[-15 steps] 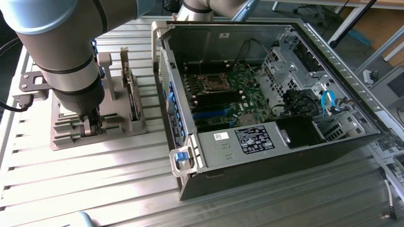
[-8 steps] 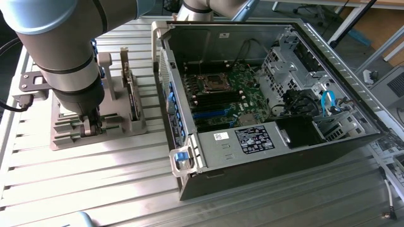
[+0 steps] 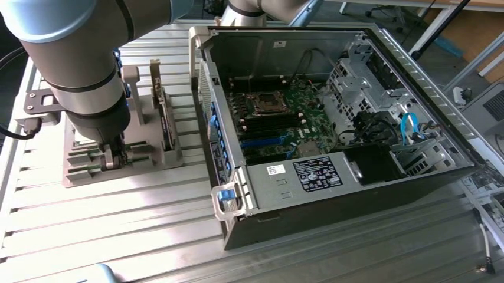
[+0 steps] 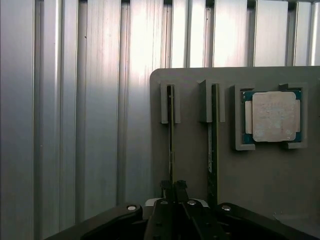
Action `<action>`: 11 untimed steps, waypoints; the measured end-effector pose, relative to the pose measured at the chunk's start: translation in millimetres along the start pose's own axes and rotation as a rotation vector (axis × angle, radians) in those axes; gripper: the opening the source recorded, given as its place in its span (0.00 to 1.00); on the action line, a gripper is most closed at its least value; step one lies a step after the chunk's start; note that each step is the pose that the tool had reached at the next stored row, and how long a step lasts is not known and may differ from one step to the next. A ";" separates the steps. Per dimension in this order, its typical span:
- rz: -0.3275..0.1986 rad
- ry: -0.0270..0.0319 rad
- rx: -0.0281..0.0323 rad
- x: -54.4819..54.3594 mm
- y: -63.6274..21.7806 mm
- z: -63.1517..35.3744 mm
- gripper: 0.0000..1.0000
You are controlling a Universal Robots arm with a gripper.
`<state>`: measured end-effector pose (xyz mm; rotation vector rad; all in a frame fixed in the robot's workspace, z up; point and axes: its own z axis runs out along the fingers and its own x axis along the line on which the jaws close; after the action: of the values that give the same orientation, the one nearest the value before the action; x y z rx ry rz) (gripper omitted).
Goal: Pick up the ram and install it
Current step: 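Pick up the ram and move it above insertion slot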
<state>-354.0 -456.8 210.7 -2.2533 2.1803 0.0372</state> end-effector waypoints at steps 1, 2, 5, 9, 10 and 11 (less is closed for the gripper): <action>0.000 0.0000 0.0000 0.0 0.0 0.0 0.12; 0.000 0.0000 0.0000 0.0 0.0 0.0 0.12; 0.000 0.0001 0.0000 0.0 0.0 0.0 0.12; 0.000 -0.0001 0.0003 0.0 0.0 -0.3 0.12; 0.000 0.0000 0.0001 0.0 0.0 -0.8 0.12; 0.000 0.0001 -0.0001 0.0 0.0 -1.5 0.12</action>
<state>-354.0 -456.8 212.2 -2.2534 2.1803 0.0372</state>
